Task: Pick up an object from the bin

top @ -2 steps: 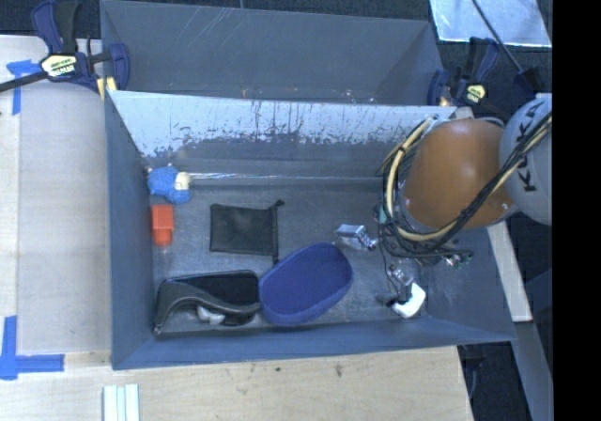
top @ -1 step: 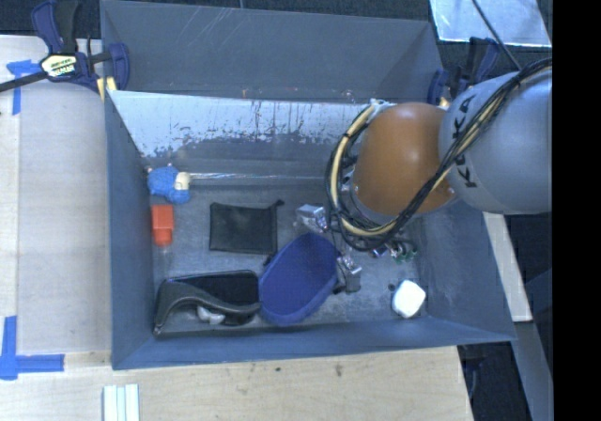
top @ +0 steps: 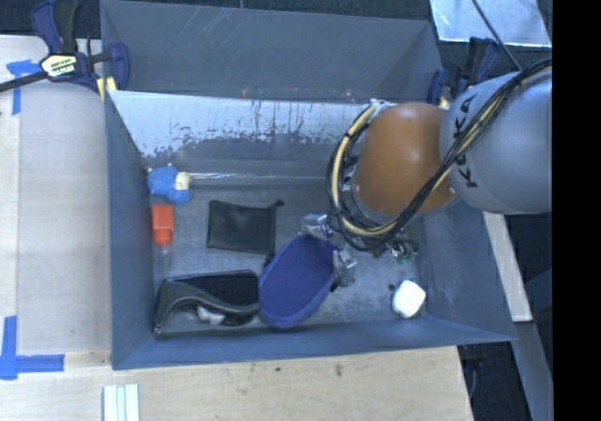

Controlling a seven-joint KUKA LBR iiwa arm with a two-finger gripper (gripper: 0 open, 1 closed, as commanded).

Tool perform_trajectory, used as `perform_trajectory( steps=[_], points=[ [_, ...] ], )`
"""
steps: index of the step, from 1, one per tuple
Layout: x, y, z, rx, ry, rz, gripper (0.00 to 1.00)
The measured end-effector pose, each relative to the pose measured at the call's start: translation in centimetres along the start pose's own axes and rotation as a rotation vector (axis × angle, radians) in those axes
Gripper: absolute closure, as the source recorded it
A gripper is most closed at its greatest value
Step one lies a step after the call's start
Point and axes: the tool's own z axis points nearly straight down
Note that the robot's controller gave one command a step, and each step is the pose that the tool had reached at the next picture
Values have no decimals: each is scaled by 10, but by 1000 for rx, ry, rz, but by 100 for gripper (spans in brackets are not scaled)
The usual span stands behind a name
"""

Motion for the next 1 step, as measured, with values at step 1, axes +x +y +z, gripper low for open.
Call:
perform_trajectory(
  steps=[1],
  points=[
    [4,-3,-135,3,-5,-12,100]
  ],
)
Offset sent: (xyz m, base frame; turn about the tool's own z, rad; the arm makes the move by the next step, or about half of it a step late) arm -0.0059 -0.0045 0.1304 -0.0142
